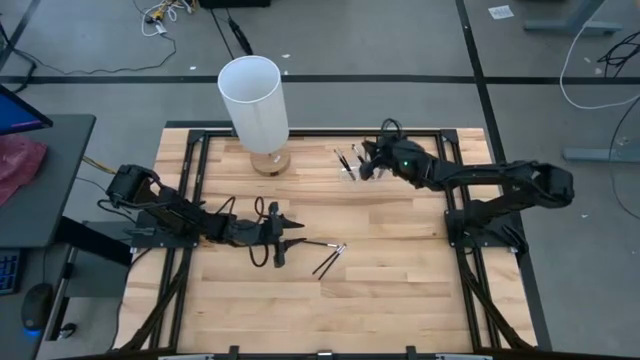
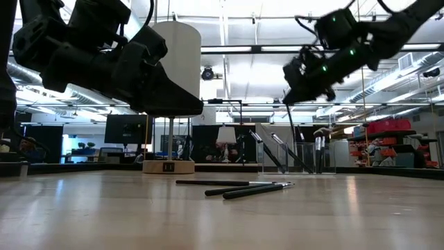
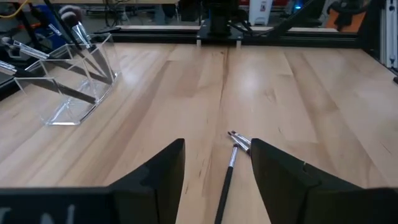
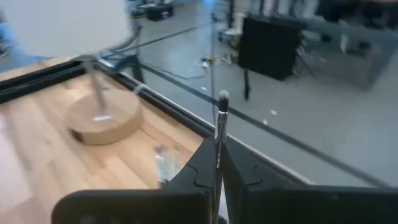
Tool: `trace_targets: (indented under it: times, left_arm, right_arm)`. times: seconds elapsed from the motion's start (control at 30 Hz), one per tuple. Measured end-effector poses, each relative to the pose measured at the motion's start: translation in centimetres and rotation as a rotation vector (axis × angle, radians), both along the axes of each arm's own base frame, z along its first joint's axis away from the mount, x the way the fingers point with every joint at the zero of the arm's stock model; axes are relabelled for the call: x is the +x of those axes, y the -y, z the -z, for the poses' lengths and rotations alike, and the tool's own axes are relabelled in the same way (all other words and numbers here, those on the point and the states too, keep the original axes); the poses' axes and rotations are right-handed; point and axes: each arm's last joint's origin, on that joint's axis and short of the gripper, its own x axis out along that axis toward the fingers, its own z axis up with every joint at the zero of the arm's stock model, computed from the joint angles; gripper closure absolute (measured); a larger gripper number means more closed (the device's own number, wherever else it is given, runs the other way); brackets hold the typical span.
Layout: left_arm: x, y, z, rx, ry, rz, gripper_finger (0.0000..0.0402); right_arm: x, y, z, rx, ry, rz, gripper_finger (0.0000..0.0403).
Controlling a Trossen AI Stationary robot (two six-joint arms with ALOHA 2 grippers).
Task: Sort items
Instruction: Put the eyeshadow brush into the transparent organizer
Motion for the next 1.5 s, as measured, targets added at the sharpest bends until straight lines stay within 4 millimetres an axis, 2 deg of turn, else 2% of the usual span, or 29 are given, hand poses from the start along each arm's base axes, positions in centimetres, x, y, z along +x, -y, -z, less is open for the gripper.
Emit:
trace_targets:
  times: [0.17,0.53,0.7,1.07,1.23,1.33,1.5]
  left_arm:
    - [0.0,0.0,0.0,0.000,0.001,-0.001,0.0216]
    - [0.1,-0.2,-0.1,-0.002,0.006,-0.008,0.0216]
    - [0.1,-0.2,-0.1,-0.002,0.006,-0.008,0.0216]
    - [0.1,-0.2,-0.1,-0.002,0.006,-0.009,0.0216]
    - [0.1,-0.2,-0.1,-0.003,0.006,-0.009,0.0216]
    - [0.1,-0.2,-0.1,-0.003,0.006,-0.009,0.0216]
    - [0.1,-0.2,-0.1,-0.003,0.006,-0.009,0.0216]
  right_arm:
    - [-0.8,1.0,2.0,0.056,0.007,0.021,0.0396]
    - [1.1,2.6,6.1,0.137,-0.149,-0.030,0.0396]
    - [1.6,2.9,7.0,0.157,-0.168,-0.046,0.0388]
    - [1.5,2.8,7.3,0.172,-0.189,-0.052,0.0348]
    - [1.5,2.8,7.3,0.164,-0.191,-0.048,0.0312]
    - [1.2,2.7,6.7,0.141,-0.193,-0.059,0.0283]
    - [0.7,2.1,4.1,0.090,-0.119,-0.076,0.0244]
